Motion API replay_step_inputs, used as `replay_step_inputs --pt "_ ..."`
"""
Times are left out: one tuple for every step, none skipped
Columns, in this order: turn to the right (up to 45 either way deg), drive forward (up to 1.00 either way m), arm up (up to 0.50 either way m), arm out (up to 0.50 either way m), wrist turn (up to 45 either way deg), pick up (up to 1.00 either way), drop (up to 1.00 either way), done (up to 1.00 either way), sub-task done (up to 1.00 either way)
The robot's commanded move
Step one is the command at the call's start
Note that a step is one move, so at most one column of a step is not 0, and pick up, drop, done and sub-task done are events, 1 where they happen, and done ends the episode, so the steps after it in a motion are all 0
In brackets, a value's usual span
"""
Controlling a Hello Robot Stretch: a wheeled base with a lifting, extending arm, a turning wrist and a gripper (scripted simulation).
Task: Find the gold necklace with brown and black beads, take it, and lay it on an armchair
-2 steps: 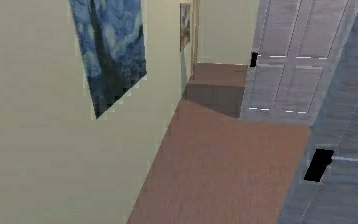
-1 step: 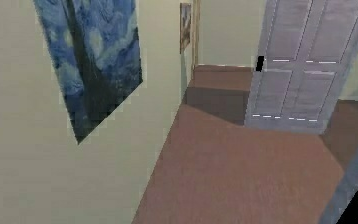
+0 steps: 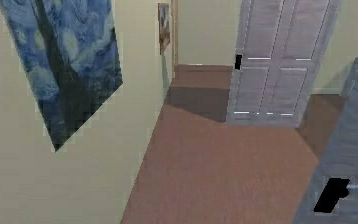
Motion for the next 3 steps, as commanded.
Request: replay_step_inputs --pt "0.0 1.0 0.0 0.0 0.0 0.0 0.0 0.0 0.0" --pt "3.0 0.0 0.0 0.0 0.0 0.0 0.0 0.0 0.0" --pt "0.0 1.0 0.0 0.0 0.0 0.0 0.0 0.0 0.0"
